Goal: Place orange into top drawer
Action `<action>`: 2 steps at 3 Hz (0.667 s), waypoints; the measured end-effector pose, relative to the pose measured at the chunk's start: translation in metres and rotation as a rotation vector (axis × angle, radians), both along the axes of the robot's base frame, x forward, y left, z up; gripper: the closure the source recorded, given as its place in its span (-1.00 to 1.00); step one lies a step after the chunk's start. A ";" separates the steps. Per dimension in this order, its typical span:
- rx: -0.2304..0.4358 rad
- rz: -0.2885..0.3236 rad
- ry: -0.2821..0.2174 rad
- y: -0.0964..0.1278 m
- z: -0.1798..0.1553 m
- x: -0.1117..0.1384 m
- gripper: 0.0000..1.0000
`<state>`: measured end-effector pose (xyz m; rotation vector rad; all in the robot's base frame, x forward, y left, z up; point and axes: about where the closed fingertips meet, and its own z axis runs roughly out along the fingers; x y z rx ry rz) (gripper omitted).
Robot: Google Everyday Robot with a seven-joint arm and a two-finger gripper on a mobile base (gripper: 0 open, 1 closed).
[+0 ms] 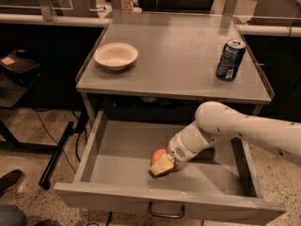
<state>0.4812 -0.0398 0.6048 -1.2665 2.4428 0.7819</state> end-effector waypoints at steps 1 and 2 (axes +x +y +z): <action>0.000 0.000 0.000 0.000 0.000 0.000 0.16; 0.000 0.000 0.000 0.000 0.000 0.000 -0.31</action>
Offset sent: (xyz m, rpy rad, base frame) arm 0.0000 0.0000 0.0000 0.0000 0.0000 0.0000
